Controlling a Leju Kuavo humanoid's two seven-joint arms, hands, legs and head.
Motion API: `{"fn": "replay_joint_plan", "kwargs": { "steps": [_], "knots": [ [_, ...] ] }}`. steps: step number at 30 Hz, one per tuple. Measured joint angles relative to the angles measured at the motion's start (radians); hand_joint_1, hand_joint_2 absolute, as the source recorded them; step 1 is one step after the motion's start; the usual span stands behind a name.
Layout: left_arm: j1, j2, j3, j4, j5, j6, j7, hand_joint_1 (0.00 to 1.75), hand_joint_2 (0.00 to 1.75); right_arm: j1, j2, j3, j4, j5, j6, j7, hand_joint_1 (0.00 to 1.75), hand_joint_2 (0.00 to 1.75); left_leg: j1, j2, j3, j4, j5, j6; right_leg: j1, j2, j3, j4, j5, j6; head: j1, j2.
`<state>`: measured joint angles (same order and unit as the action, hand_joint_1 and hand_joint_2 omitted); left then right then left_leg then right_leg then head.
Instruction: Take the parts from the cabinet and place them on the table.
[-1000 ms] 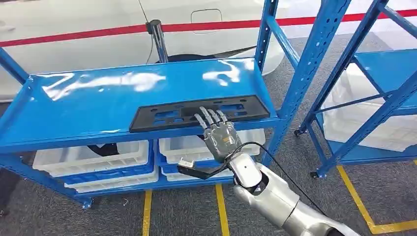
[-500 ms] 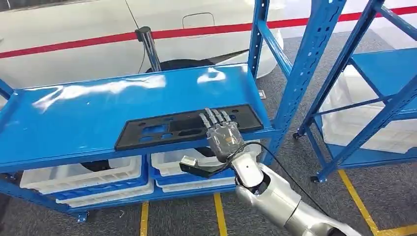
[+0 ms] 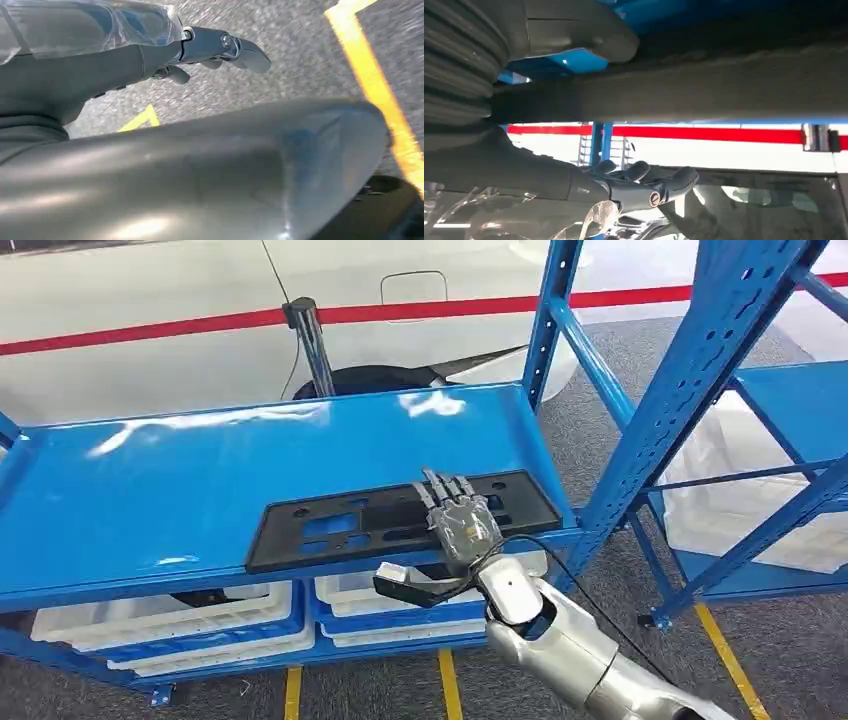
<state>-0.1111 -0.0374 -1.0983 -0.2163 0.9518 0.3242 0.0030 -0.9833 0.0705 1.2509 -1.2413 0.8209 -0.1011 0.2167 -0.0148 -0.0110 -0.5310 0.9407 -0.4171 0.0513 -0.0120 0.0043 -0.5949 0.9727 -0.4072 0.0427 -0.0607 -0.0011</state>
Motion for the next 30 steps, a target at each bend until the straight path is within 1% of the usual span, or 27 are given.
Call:
{"fn": "replay_joint_plan", "kwargs": {
  "steps": [1, 2, 3, 4, 5, 6, 7, 8, 9, 10, 11, 12, 13, 14, 15, 16, 17, 19, 20, 21, 22, 23, 27, 29, 30],
  "knots": [
    [-0.004, 0.0, 0.0, 0.0, 0.0, -0.001, -0.003, 0.0, 0.0, -0.001, -0.001, 0.0, -0.003, -0.005, 0.001, 0.0, 1.75, 1.75, -0.002, -0.001, -0.001, 0.004, -0.008, -0.003, -0.001, 0.002, -0.001, -0.001, 0.0, -0.009, 0.0, 0.0],
    [-0.004, 0.0, 0.0, 0.0, 0.0, -0.002, -0.008, 0.0, 0.0, 0.0, -0.005, -0.001, -0.007, -0.006, 0.001, 0.0, 1.75, 1.75, -0.001, -0.001, -0.002, 0.003, -0.009, -0.005, 0.001, 0.003, -0.001, -0.001, -0.003, -0.014, 0.0, 0.0],
    [-0.004, 0.0, 0.0, 0.0, 0.001, -0.003, -0.008, 0.0, 0.0, 0.0, -0.009, -0.001, -0.008, -0.009, 0.001, 0.0, 1.75, 1.75, -0.001, 0.0, -0.001, 0.0, -0.011, -0.009, 0.006, 0.004, -0.002, -0.001, -0.005, -0.02, 0.0, 0.0],
    [-0.003, 0.0, 0.0, 0.0, 0.002, -0.003, -0.008, 0.0, 0.0, 0.0, -0.013, -0.002, -0.011, -0.014, 0.001, 0.002, 1.75, 1.75, 0.0, 0.001, -0.001, 0.002, -0.013, -0.013, 0.003, 0.005, -0.002, -0.002, -0.003, -0.027, 0.0, 0.0],
    [-0.003, 0.003, 0.0, 0.0, 0.003, -0.003, -0.009, 0.0, 0.0, 0.0, -0.016, -0.003, -0.017, -0.015, 0.001, 0.003, 1.75, 1.75, 0.001, 0.002, -0.002, 0.008, -0.019, -0.017, -0.003, 0.004, -0.001, -0.004, -0.001, -0.031, 0.0, 0.0],
    [-0.002, 0.002, 0.0, 0.0, 0.003, -0.003, -0.009, 0.0, 0.0, -0.001, -0.019, -0.005, -0.021, -0.016, 0.001, 0.003, 1.75, 1.75, 0.003, 0.005, -0.015, 0.036, -0.041, -0.025, -0.004, 0.005, 0.0, -0.004, -0.003, -0.034, -0.001, 0.0],
    [-0.004, 0.002, 0.0, 0.0, 0.003, -0.003, -0.011, 0.0, 0.0, -0.001, -0.022, -0.005, -0.025, -0.016, 0.002, 0.005, 1.75, 1.75, 0.008, 0.005, -0.046, 0.1, -0.077, -0.033, -0.005, 0.005, 0.0, -0.004, -0.003, -0.036, 0.0, 0.0],
    [-0.004, 0.002, 0.0, 0.0, 0.003, -0.003, -0.013, 0.0, 0.0, 0.0, -0.025, -0.006, -0.031, -0.017, 0.003, 0.006, 1.75, 1.75, 0.014, 0.005, -0.086, 0.185, -0.115, -0.04, -0.005, 0.005, -0.001, -0.004, -0.003, -0.037, 0.0, 0.0],
    [-0.003, 0.001, 0.0, 0.0, 0.003, -0.003, -0.015, 0.0, 0.0, 0.001, -0.03, -0.006, -0.037, -0.019, 0.005, 0.008, 1.75, 1.75, 0.015, 0.005, -0.135, 0.282, -0.149, -0.045, 0.0, -0.001, 0.0, -0.004, -0.004, -0.037, -0.001, 0.0],
    [-0.002, 0.001, 0.0, 0.0, 0.003, -0.003, -0.018, 0.0, 0.0, 0.005, -0.032, -0.006, -0.04, -0.021, 0.008, 0.01, 1.75, 1.75, 0.015, 0.005, -0.165, 0.334, -0.158, -0.045, 0.002, -0.002, 0.0, -0.004, -0.006, -0.038, 0.0, 0.0],
    [-0.001, 0.001, 0.0, 0.0, 0.003, -0.003, -0.02, 0.0, 0.0, 0.008, -0.036, -0.006, -0.043, -0.023, 0.012, 0.013, 1.75, 1.75, 0.016, 0.005, -0.173, 0.335, -0.142, -0.04, 0.003, 0.0, 0.001, -0.004, -0.006, -0.038, 0.0, 0.0],
    [0.001, 0.001, 0.0, 0.0, 0.003, -0.003, -0.022, 0.0, 0.0, 0.009, -0.042, -0.006, -0.046, -0.023, 0.014, 0.015, 1.75, 1.75, 0.013, 0.005, -0.155, 0.287, -0.106, -0.033, 0.007, -0.001, 0.003, -0.004, -0.007, -0.037, 0.0, 0.0],
    [0.0, 0.001, 0.0, 0.0, 0.002, -0.003, -0.024, 0.0, 0.0, 0.009, -0.044, -0.007, -0.051, -0.023, 0.017, 0.019, 1.75, 1.75, 0.008, 0.005, -0.12, 0.205, -0.061, -0.023, 0.008, 0.0, 0.005, -0.004, -0.008, -0.036, 0.0, 0.0],
    [0.0, 0.002, 0.0, 0.0, 0.001, -0.001, -0.025, 0.0, 0.0, 0.008, -0.047, -0.01, -0.056, -0.023, 0.018, 0.021, 1.75, 1.75, 0.001, 0.005, -0.077, 0.108, -0.015, -0.008, 0.011, 0.0, 0.008, -0.004, -0.008, -0.036, 0.0, 0.0],
    [-0.001, 0.003, 0.0, 0.0, 0.0, 0.0, -0.028, 0.0, 0.0, 0.008, -0.05, -0.012, -0.058, -0.023, 0.018, 0.023, 1.75, 1.75, -0.004, 0.005, -0.042, 0.025, 0.006, 0.002, 0.01, 0.0, 0.009, -0.004, -0.009, -0.035, 0.0, 0.0],
    [-0.003, 0.002, 0.0, 0.0, -0.001, 0.001, -0.031, 0.0, 0.0, 0.008, -0.053, -0.015, -0.06, -0.023, 0.019, 0.024, 1.75, 1.75, -0.01, 0.011, -0.038, 0.017, 0.002, 0.004, 0.018, 0.0, 0.007, -0.004, -0.011, -0.031, 0.0, 0.0],
    [-0.004, 0.002, 0.0, 0.0, -0.002, 0.003, -0.034, 0.0, 0.0, 0.01, -0.058, -0.016, -0.063, -0.023, 0.021, 0.024, 1.75, 1.75, -0.013, 0.011, -0.039, 0.015, 0.003, 0.005, 0.013, 0.0, 0.007, -0.005, -0.012, -0.027, 0.0, 0.0],
    [-0.003, 0.002, 0.0, 0.0, -0.005, 0.006, -0.037, 0.0, 0.0, 0.013, -0.063, -0.016, -0.069, -0.023, 0.022, 0.024, 1.75, 1.75, -0.016, 0.011, -0.037, 0.013, 0.003, 0.012, 0.01, -0.001, 0.011, -0.009, -0.012, -0.017, 0.0, 0.0],
    [-0.003, 0.001, 0.0, 0.0, -0.008, 0.008, -0.039, 0.0, 0.0, 0.013, -0.065, -0.018, -0.072, -0.023, 0.023, 0.024, 1.75, 1.75, -0.009, 0.011, -0.026, 0.003, 0.011, 0.019, 0.015, -0.001, 0.01, -0.006, -0.016, -0.011, 0.0, 0.0],
    [-0.004, 0.001, 0.0, 0.0, -0.009, 0.012, -0.041, 0.0, 0.0, 0.015, -0.07, -0.019, -0.075, -0.023, 0.024, 0.024, 1.75, 1.75, -0.011, 0.009, -0.025, 0.004, 0.013, -0.001, 0.015, -0.002, 0.015, -0.013, -0.009, -0.045, 0.001, 0.0],
    [-0.004, 0.001, 0.0, 0.0, -0.009, 0.015, -0.042, 0.0, 0.0, 0.015, -0.073, -0.019, -0.077, -0.023, 0.025, 0.024, 1.75, 1.75, -0.011, 0.009, -0.025, 0.004, 0.013, -0.001, 0.02, -0.002, 0.016, -0.009, -0.017, -0.077, 0.0, 0.0],
    [-0.004, 0.001, 0.0, 0.0, -0.009, 0.017, -0.042, 0.0, 0.0, 0.016, -0.074, -0.019, -0.079, -0.023, 0.026, 0.024, 1.75, 1.75, -0.011, 0.008, -0.024, 0.004, 0.013, -0.001, 0.022, -0.001, 0.015, -0.008, -0.011, -0.089, 0.0, 0.0],
    [-0.004, 0.001, -0.002, 0.0, -0.02, 0.024, -0.046, 0.0, 0.0, 0.018, -0.082, -0.019, -0.091, -0.023, 0.028, 0.029, 1.75, 1.75, -0.013, 0.008, -0.025, 0.005, 0.012, 0.0, 0.021, -0.002, 0.016, -0.012, -0.01, -0.088, 0.0, 0.0],
    [-0.005, 0.001, -0.006, 0.0, -0.024, 0.032, -0.06, 0.0, 0.0, 0.018, -0.085, -0.019, -0.092, -0.023, 0.028, 0.032, 1.75, 1.75, -0.014, 0.008, -0.026, 0.005, 0.011, 0.003, 0.02, -0.002, 0.017, -0.014, -0.008, -0.078, 0.0, 0.0],
    [-0.006, 0.001, -0.008, 0.0, -0.027, 0.035, -0.067, 0.0, 0.0, 0.019, -0.087, -0.019, -0.092, -0.022, 0.028, 0.035, 1.75, 1.75, -0.015, 0.008, -0.026, 0.006, 0.01, 0.003, 0.019, -0.002, 0.017, -0.015, -0.007, -0.066, 0.0, 0.0]
  ]
}}
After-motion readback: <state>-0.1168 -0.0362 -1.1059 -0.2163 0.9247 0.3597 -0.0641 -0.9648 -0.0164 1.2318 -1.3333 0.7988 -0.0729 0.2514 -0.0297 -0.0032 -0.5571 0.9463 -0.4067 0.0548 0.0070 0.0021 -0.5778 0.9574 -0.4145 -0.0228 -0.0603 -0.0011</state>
